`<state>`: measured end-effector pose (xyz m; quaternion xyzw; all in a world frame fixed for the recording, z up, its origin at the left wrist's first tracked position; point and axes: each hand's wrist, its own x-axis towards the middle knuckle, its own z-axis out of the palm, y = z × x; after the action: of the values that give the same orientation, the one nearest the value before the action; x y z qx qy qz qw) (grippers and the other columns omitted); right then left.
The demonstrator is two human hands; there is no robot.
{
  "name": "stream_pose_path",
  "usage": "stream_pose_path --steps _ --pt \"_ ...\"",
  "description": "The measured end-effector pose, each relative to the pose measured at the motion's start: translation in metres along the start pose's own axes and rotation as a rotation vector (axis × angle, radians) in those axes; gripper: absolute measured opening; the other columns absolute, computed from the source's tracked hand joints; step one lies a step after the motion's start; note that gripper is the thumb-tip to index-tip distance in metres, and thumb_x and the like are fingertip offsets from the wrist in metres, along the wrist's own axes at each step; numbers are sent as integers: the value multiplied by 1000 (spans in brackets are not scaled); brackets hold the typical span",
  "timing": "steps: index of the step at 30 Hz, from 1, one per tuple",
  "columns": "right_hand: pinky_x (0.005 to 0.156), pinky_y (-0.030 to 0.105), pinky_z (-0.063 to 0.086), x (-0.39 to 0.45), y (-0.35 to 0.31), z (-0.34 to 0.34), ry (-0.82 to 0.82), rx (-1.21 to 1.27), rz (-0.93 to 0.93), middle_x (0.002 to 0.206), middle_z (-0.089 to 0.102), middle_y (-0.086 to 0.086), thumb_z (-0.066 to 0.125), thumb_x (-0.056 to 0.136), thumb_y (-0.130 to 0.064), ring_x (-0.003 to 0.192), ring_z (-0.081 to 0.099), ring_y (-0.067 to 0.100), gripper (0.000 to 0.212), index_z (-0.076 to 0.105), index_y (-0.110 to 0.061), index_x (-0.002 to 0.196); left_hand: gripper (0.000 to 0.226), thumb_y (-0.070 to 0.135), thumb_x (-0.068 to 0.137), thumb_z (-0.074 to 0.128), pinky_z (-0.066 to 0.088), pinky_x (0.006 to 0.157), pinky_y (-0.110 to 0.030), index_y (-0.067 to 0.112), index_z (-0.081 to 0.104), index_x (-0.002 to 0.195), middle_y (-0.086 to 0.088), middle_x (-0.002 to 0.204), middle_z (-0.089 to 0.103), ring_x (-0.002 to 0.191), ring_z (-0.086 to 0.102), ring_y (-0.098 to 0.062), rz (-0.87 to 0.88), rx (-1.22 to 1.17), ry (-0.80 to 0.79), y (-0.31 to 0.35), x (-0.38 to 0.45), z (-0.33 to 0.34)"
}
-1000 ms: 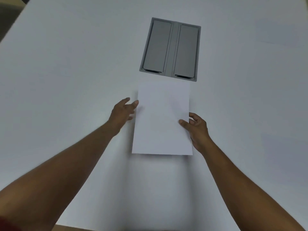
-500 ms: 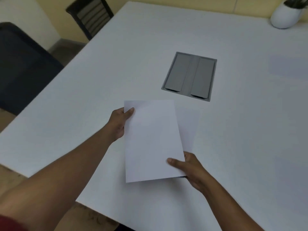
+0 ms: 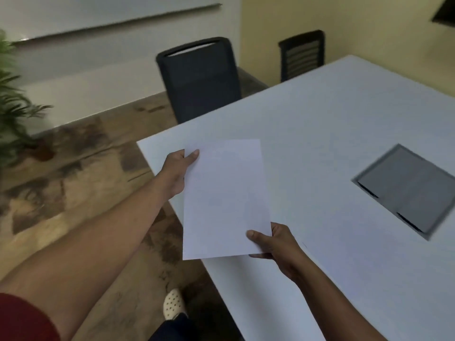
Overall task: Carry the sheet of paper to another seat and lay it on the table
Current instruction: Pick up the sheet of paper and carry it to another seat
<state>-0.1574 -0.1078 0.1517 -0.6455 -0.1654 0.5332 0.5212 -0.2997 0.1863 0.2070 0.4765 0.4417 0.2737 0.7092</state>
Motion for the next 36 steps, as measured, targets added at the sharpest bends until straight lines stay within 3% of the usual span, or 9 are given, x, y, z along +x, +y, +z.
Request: stream_pose_path --steps 2,5,11,14,16,18,23,27,36 --pt "78 40 68 15 -11 34 -30 -57 -6 116 84 4 87 90 -21 102 82 25 37 77 -12 124 25 22 107 68 64 92 -50 6 74 125 -12 120 82 110 78 -36 11 -54 45 12 -2 -44" --pt "78 40 68 38 -25 89 -75 -118 -10 118 83 5 89 88 -24 103 81 27 39 77 -10 122 29 19 108 65 67 82 -46 1 71 129 -15 119 81 104 80 -35 35 -128 100 26 -6 -113" --pt "81 45 69 80 -42 217 -128 -218 -10 113 84 6 89 87 -24 99 82 27 33 79 -6 112 32 20 107 68 62 97 -52 -1 71 132 -18 124 79 112 77 -38 59 -205 237 52 -10 -257" --pt "88 49 68 99 -49 287 -154 -252 -19 112 84 7 89 87 -25 101 81 29 33 78 -5 110 27 21 107 68 67 82 -44 1 74 126 -14 118 82 106 80 -35 84 -215 275 72 -11 -326" --pt "87 45 69 109 -53 331 -174 -255 -31 112 83 5 89 87 -26 101 80 28 34 77 -7 112 21 21 107 67 67 72 -39 5 76 118 -10 110 84 98 82 -32 104 -214 301 87 -11 -369" --pt "82 38 69 117 -59 369 -193 -252 -40 110 83 2 89 87 -27 98 81 26 34 76 -10 113 19 21 108 66 66 71 -38 6 76 115 -9 107 84 94 83 -29 125 -214 319 101 -11 -404" --pt "77 33 68 143 -75 438 -258 -255 -49 100 85 -4 89 88 -26 92 83 19 26 78 -12 106 18 25 108 67 67 71 -39 9 74 113 -6 101 85 90 83 -27 154 -199 351 134 1 -470" --pt "69 30 66 174 -92 474 -296 -268 -72 100 85 -5 90 87 -28 92 83 17 23 80 -14 102 17 23 107 68 66 83 -47 8 74 111 -10 105 84 96 81 -31 192 -223 382 153 25 -505" --pt "78 36 68 278 -124 532 -343 -237 -65 112 84 -3 89 86 -36 101 82 19 20 85 -24 101 15 20 107 68 67 74 -40 7 76 109 -11 107 84 95 83 -28 191 -195 377 198 132 -565"
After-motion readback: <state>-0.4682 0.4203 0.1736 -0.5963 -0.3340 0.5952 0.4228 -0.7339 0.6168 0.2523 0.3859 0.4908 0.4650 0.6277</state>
